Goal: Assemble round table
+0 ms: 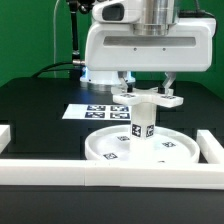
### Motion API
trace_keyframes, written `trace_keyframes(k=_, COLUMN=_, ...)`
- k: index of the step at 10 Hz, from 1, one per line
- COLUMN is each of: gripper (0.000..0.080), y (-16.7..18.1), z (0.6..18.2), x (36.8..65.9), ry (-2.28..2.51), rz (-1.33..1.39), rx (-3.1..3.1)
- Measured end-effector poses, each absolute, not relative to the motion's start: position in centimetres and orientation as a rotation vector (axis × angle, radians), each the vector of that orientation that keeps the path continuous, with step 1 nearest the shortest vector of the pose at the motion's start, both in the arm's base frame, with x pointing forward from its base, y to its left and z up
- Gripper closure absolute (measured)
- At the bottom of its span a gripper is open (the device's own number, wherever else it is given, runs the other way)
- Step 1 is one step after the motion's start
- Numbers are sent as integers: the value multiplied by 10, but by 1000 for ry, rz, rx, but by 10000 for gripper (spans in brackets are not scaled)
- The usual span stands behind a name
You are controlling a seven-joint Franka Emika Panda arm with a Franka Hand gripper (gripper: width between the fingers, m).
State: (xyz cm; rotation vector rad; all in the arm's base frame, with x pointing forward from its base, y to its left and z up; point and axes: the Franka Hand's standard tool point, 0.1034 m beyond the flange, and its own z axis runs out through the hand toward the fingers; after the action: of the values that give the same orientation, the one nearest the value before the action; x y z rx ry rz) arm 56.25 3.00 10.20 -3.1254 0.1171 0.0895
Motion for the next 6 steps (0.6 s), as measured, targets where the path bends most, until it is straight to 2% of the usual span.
trace_keyframes(k=6, gripper=357, y=29, z=102, x=564, ry=831, rz=66, rx=-3008)
